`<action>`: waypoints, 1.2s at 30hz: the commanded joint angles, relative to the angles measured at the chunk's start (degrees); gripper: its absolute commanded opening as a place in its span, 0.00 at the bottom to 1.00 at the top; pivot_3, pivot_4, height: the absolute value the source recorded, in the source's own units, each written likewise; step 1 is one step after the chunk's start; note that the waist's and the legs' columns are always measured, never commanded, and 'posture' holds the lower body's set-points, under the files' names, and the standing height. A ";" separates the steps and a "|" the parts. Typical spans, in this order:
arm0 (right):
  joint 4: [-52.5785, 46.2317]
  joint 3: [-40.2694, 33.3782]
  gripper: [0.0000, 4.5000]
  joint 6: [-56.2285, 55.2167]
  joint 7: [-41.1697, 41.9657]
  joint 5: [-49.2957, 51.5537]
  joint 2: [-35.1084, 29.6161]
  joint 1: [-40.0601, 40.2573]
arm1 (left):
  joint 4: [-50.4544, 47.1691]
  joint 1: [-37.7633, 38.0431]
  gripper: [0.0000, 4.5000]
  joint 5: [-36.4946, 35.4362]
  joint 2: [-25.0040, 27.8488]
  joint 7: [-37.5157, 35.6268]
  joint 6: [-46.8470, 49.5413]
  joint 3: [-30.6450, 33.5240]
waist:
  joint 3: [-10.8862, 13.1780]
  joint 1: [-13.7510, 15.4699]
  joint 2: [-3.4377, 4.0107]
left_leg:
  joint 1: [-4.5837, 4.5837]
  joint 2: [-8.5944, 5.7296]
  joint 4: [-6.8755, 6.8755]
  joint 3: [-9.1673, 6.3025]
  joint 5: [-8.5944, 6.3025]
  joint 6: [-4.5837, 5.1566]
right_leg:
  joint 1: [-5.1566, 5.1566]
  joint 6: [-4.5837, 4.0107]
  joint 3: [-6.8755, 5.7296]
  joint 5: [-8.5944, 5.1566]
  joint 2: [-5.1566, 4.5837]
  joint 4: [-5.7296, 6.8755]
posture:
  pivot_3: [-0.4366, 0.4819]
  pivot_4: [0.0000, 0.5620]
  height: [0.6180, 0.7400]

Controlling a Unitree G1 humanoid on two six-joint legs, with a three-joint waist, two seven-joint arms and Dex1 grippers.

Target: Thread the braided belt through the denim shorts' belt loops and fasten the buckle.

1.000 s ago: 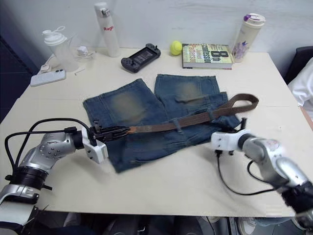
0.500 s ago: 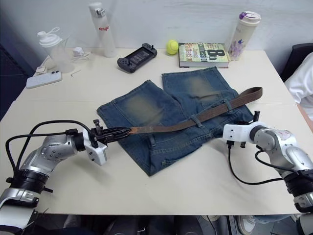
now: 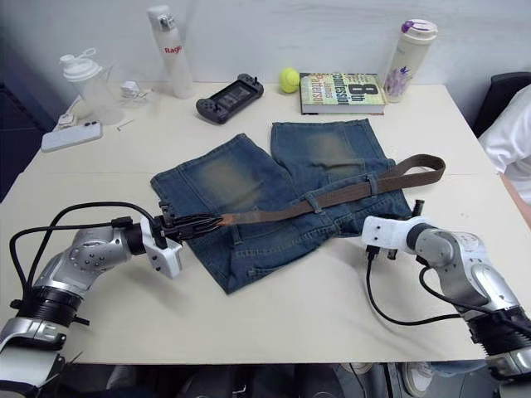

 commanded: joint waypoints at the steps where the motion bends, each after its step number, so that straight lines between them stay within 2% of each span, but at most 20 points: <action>1: -8.06 -10.15 0.46 8.13 2.15 8.23 1.37 -0.80 | -1.31 -0.99 0.00 -0.59 0.05 0.58 -0.51 0.16 | 0.01 0.04 0.02 | -0.02 -0.01 -0.01 0.00 0.00 0.00 | -0.02 0.00 0.00 0.00 0.00 0.00 | 0.48 0.27 1.00; 2: -10.88 -12.56 0.52 11.81 3.94 11.81 2.37 -1.49 | -1.47 -0.99 0.00 -0.62 -0.02 0.58 -0.39 0.16 | 0.01 0.05 0.02 | -0.04 -0.01 0.00 0.00 0.00 0.00 | -0.03 0.00 0.00 0.00 0.00 -0.01 | 0.48 0.27 1.00; 3: -14.61 -14.79 0.67 16.63 6.58 16.90 3.44 -2.73 | -1.58 -0.99 0.00 -0.62 -0.05 0.57 -0.37 0.15 | 0.01 0.07 0.02 | -0.04 -0.01 0.00 -0.02 0.00 0.00 | -0.03 0.00 0.00 0.00 0.01 0.00 | 0.48 0.27 1.00; 6: -27.09 -21.10 0.93 38.40 13.54 35.56 6.46 -8.22 | -1.93 -0.82 0.00 -0.54 -0.15 0.67 -0.26 0.19 | 0.05 -0.36 0.09 | -0.03 0.03 -0.02 -0.03 0.00 0.00 | -0.03 0.00 0.03 0.00 0.06 0.00 | 0.48 0.27 1.00; 7: -30.90 -23.98 0.99 52.80 15.28 43.59 8.46 -11.60 | -2.09 -0.63 0.00 -0.37 -0.19 0.76 -0.27 0.22 | 0.06 -0.36 0.11 | -0.03 0.06 -0.02 -0.04 0.00 -0.01 | -0.05 0.00 0.05 0.00 0.10 0.02 | 0.48 0.27 1.00; 8: -33.62 -26.21 0.99 64.52 16.66 49.81 10.20 -14.16 | -2.21 -0.48 0.00 -0.28 -0.23 0.82 -0.26 0.25 | 0.06 -0.32 0.11 | -0.03 0.07 -0.03 -0.09 0.00 -0.01 | -0.05 0.00 0.03 0.00 0.11 0.03 | 0.48 0.27 1.00; 9: -35.50 -27.88 0.99 73.07 17.23 53.86 11.54 -16.23 | -2.29 -0.38 0.00 -0.22 -0.26 0.85 -0.25 0.27 | 0.06 -0.17 0.11 | -0.03 0.11 -0.02 -0.16 -0.01 -0.02 | -0.03 0.00 0.00 0.00 0.12 0.09 | 0.48 0.27 1.00; 10: -36.41 -30.52 0.99 80.20 16.67 62.02 15.44 -17.22 | -2.56 -0.16 0.00 -0.18 -0.30 0.91 -0.15 0.35 | 0.05 -0.09 0.09 | -0.03 0.10 -0.02 -0.24 -0.01 -0.02 | -0.02 0.00 -0.02 0.00 0.12 0.13 | 0.48 0.27 1.00; 12: -35.39 -33.88 0.99 84.66 9.73 75.72 23.08 -15.64 | -3.06 0.15 0.00 -0.25 -0.33 0.96 0.11 0.50 | -0.11 0.12 -0.18 | -0.04 0.10 -0.03 -0.42 -0.05 -0.04 | 0.03 -0.01 -0.04 0.00 0.12 0.16 | 0.48 0.27 1.00; 14: -34.24 -34.83 0.99 85.24 0.37 86.74 26.84 -12.55 | -3.38 0.28 0.00 -0.11 -0.32 1.07 0.18 0.62 | -0.05 0.49 -0.08 | -0.11 0.04 -0.01 -0.64 -0.08 -0.02 | 0.10 -0.01 -0.06 0.01 0.12 0.17 | 0.48 0.27 1.00; 15: -32.78 -27.57 0.99 73.19 -15.89 107.70 24.40 -6.21 | -3.52 0.26 0.00 -0.10 -0.34 1.12 0.25 0.68 | 0.00 0.93 0.01 | -0.20 -0.05 -0.01 -0.64 -0.08 0.00 | 0.05 -0.01 -0.03 0.01 0.06 0.14 | 0.48 0.27 1.00; 16: -32.26 -21.12 0.99 63.54 -29.61 122.73 24.46 -0.46 | -3.68 0.18 0.00 0.01 -0.38 1.20 0.30 0.73 | 0.00 1.26 0.01 | -0.24 -0.15 -0.01 -0.60 -0.10 0.09 | 0.04 -0.01 -0.01 0.00 -0.08 0.11 | 0.48 0.27 1.00; 17: -32.48 -16.31 0.99 56.21 -39.19 132.22 24.63 3.53 | -3.84 0.14 0.00 0.09 -0.40 1.26 0.39 0.76 | -0.03 1.35 -0.06 | -0.21 -0.18 0.03 -0.63 -0.13 0.16 | 0.13 0.00 -0.08 0.01 -0.10 0.06 | 0.48 0.27 1.00; 18: -33.23 -12.57 0.99 50.72 -46.89 136.80 25.66 6.25 | -4.02 0.11 0.00 0.06 -0.44 1.28 0.51 0.77 | -0.02 1.25 -0.07 | -0.19 -0.16 0.04 -0.66 -0.14 0.18 | 0.22 0.03 -0.19 0.02 -0.11 0.04 | 0.48 0.27 1.00; 21: -33.72 -6.89 0.99 38.22 -66.36 136.80 37.79 9.84 | -4.28 0.08 0.00 0.21 -0.46 1.39 0.53 0.72 | -0.01 0.31 -0.05 | -0.25 -0.15 0.05 -0.49 -0.10 0.18 | 0.22 0.06 -0.23 0.03 -0.10 -0.21 | 0.48 0.27 1.00; 25: -32.22 -5.83 0.99 28.53 -82.68 136.80 48.99 9.89 | -4.30 0.01 0.00 0.25 -0.25 1.43 0.45 0.79 | -0.03 -0.23 -0.07 | -0.20 -0.14 -0.10 -0.41 0.04 0.16 | 0.13 0.11 -0.13 0.06 -0.11 -0.25 | 0.48 0.27 1.00; 27: -31.64 -6.32 0.99 26.29 -84.20 136.80 51.73 8.13 | -4.48 0.09 0.00 0.29 -0.13 1.42 0.48 0.84 | -0.03 -0.13 -0.07 | -0.21 -0.14 -0.19 -0.42 0.04 0.14 | 0.06 0.10 -0.09 0.06 -0.10 -0.26 | 0.48 0.27 1.00; 31: -28.66 -6.76 0.99 24.37 -86.07 136.58 49.36 6.27 | -5.16 0.37 0.00 -0.17 0.15 1.23 0.81 1.05 | -0.03 -0.18 -0.07 | -0.21 -0.14 -0.21 -0.43 0.03 0.14 | 0.04 0.10 -0.02 0.06 -0.10 -0.26 | 0.48 0.27 1.00; 36: -27.31 -6.71 0.99 21.42 -84.33 134.26 50.51 3.93 | -5.59 0.55 0.00 -0.30 0.46 1.11 0.89 1.06 | -0.02 -0.23 -0.05 | -0.21 -0.14 -0.22 -0.42 0.03 0.14 | 0.03 0.10 0.01 0.06 -0.10 -0.27 | 0.48 0.27 1.00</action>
